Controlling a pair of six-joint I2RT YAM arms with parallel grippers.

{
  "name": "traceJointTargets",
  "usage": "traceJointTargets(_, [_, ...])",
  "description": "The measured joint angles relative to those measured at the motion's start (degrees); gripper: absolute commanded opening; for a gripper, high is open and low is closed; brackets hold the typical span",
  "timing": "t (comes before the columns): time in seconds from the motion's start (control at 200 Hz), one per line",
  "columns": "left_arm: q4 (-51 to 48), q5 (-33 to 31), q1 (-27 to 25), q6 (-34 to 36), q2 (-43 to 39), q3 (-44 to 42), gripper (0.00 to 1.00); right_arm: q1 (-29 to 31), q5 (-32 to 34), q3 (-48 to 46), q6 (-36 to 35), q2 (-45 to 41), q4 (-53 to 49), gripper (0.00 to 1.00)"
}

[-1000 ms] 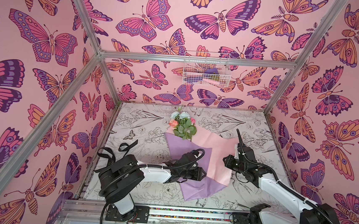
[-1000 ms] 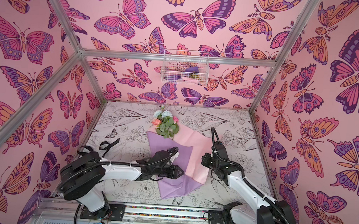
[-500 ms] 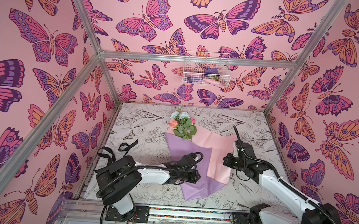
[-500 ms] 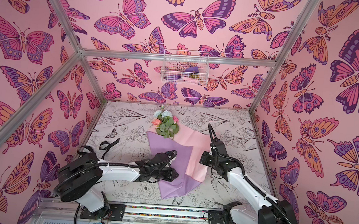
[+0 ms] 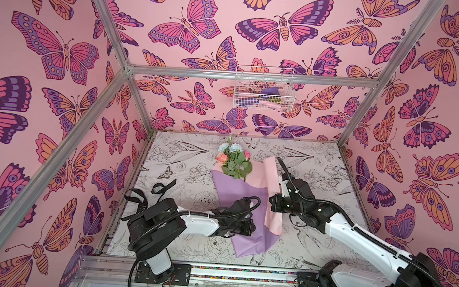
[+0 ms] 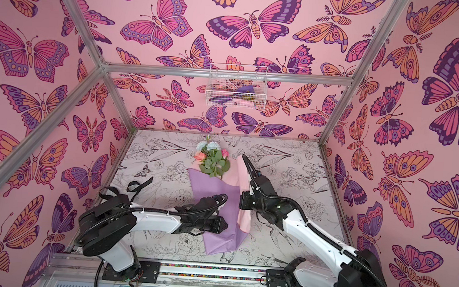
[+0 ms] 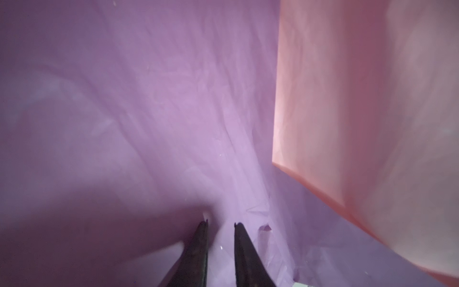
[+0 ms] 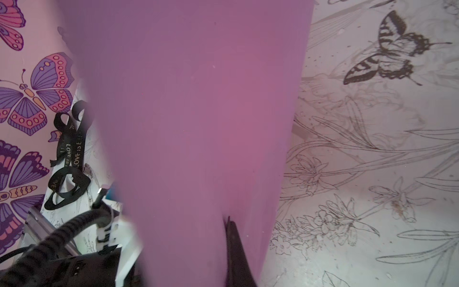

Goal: Tie the bouquet of fake flowers

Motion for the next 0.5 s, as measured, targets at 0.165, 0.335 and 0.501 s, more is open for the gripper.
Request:
traceJointTargets(0.165, [0.1, 0.0, 0.0, -0.2, 0.0, 0.0, 0.23, 1.4, -0.3, 1.9, 0.9, 5.0, 1.7, 0.00])
traceJointTargets(0.335, [0.9, -0.1, -0.1, -0.4, 0.0, -0.4, 0.23, 3.3, -1.6, 4.8, 2.1, 11.8, 4.2, 0.00])
traceJointTargets(0.501, [1.8, -0.8, -0.2, -1.1, -0.2, -1.1, 0.23, 5.6, -2.3, 8.8, 2.4, 18.0, 5.8, 0.00])
